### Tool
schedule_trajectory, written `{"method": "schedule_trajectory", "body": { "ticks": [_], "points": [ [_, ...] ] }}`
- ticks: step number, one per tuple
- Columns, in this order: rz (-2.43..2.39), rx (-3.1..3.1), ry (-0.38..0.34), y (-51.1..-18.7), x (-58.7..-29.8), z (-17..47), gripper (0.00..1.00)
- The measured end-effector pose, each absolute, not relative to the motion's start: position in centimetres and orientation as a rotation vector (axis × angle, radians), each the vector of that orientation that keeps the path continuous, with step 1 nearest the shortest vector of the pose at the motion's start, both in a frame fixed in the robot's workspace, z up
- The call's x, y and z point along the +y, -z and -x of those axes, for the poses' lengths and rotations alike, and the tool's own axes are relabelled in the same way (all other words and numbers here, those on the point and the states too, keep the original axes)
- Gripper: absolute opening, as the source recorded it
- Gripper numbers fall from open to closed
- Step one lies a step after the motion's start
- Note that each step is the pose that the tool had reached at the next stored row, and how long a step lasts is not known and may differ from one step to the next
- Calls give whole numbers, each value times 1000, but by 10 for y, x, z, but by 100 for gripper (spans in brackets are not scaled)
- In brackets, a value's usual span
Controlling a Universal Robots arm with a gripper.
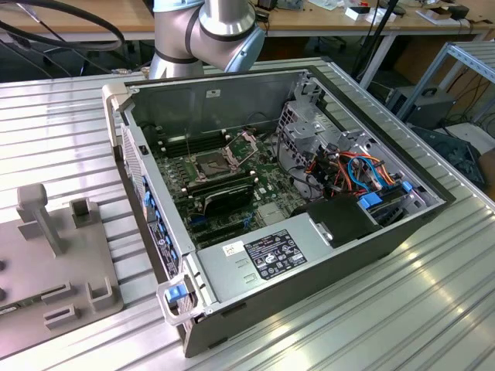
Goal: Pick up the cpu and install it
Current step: 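Pick up the cpu and move it towards the insertion slot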
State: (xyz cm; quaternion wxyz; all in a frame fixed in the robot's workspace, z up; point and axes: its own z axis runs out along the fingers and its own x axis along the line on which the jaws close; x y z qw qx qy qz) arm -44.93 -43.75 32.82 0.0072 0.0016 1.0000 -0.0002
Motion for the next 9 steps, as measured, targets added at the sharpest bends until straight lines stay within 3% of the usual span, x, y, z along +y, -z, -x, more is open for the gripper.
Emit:
{"method": "schedule_trajectory", "body": {
  "ticks": [9],
  "points": [
    [-5, 3127, 1, -330, -438, 449, 55]
  ]
}}
